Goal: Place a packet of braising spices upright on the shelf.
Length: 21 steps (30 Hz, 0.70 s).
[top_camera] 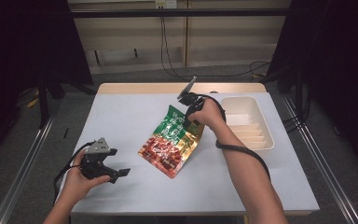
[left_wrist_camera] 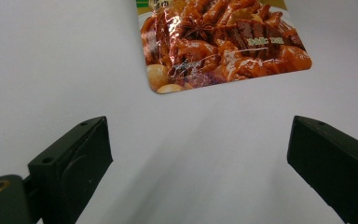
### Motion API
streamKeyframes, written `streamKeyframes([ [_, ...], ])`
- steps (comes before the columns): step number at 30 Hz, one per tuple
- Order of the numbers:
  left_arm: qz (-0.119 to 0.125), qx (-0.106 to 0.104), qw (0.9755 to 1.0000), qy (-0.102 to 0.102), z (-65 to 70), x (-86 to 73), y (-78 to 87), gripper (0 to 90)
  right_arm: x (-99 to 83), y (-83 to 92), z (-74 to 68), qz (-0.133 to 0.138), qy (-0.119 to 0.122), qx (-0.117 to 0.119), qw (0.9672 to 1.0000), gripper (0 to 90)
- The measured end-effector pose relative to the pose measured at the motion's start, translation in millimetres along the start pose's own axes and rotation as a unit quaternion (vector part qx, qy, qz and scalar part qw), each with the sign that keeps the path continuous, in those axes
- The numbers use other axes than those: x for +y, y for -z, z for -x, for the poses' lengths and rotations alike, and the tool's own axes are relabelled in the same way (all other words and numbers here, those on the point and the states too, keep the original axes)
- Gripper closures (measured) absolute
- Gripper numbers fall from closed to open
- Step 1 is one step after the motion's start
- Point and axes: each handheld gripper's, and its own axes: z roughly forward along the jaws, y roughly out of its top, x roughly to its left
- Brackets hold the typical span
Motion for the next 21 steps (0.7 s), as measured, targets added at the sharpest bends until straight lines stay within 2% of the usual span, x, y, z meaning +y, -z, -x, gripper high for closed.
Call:
streamKeyframes([
  [3, -0.001, -0.001, 1.0000, 0.001, 0.4, 0.0, 0.1, 6.2, 2.7, 11.4, -5.1, -0.002, -0.007, 0.005, 1.0000, 90.0],
  [5, 0.003, -0.001, 1.0000, 0.006, 1.1, -0.4, -0.8, 6.2, 4.4, 16.7, -7.8, -0.001, -0.003, 0.005, 1.0000, 90.0],
  [7, -0.003, -0.002, 1.0000, 0.000, 0.5, -0.3, -0.5, 6.2, 6.1, 22.2, -10.2, -0.002, -0.004, 0.007, 1.0000, 90.0],
  [10, -0.006, -0.001, 1.0000, 0.001, 1.1, 0.1, -0.2, 6.2, 8.3, 27.9, -14.7, -0.007, -0.009, 0.013, 0.9999, 90.0],
  [15, -0.002, -0.004, 1.0000, 0.003, 0.8, 0.0, 0.5, 6.2, 14.9, 42.9, -26.2, -0.007, -0.003, 0.024, 0.9997, 90.0],
  [21, -0.003, -0.004, 1.0000, 0.001, 0.9, 0.0, 1.0, 6.2, 20.0, 59.0, -35.8, -0.003, 0.010, 0.025, 0.9996, 90.0],
])
